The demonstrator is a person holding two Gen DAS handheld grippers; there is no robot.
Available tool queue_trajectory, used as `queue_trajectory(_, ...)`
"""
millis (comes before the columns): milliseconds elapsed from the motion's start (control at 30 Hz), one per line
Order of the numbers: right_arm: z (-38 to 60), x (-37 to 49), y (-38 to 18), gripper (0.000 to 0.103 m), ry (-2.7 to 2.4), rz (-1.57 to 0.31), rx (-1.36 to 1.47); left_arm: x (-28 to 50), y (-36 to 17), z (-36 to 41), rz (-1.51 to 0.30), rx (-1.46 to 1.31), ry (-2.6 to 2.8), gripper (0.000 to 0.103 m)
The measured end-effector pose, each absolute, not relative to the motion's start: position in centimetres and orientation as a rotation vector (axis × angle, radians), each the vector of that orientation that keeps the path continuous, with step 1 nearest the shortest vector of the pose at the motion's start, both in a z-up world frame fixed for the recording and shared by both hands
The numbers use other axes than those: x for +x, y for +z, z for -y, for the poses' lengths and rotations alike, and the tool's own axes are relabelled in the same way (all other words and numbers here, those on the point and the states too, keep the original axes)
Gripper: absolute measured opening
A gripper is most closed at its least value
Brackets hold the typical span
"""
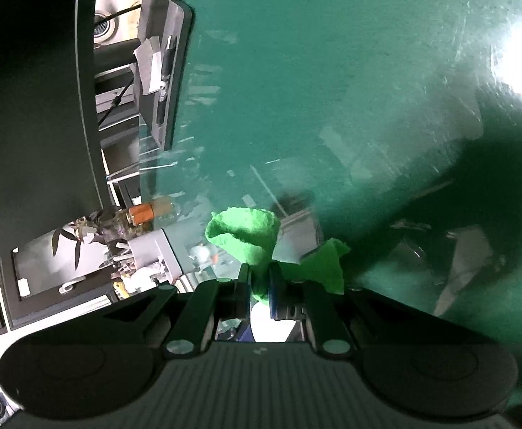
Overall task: Clean bowl
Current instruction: 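Rub the cloth back and forth over the bowl rim with the right gripper, then hold the bowl with the left gripper while the right gripper wipes the cloth over the rim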
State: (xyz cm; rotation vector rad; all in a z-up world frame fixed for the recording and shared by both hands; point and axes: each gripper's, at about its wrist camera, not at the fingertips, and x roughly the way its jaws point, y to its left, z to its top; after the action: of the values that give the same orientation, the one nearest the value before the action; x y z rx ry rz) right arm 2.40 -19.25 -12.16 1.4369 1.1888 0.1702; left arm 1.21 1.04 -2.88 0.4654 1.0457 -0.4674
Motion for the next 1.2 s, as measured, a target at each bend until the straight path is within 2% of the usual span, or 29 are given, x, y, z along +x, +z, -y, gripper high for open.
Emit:
queue_trajectory(267,19.2,1.9,-12.2,0.011,0.177,-1.191,1.442,0.2,-3.4,-1.5,-1.072,0.49,-0.457,0.018)
queue_trajectory(500,20.3,-0.1,-11.8,0.011,0.174,-1.194,1.425,1.2,-3.6,-0.5,-1.045,0.5,-0.506,0.026)
queue_trajectory(667,21.7,-2.6,-12.5,0.011,0.133,-1.205,1.495,1.2,-3.9,0.0,-1.033,0.541,-0.526,0.028)
queue_trajectory(967,19.3,1.0,-12.1,0.011,0.17,-1.191,1.453,1.0,-4.2,0.4,-1.023,0.57,-0.525,0.03)
queue_trajectory(1200,21.6,-1.8,-12.3,0.011,0.139,-1.222,1.471,1.0,-4.2,0.6,-1.018,0.581,-0.543,0.032)
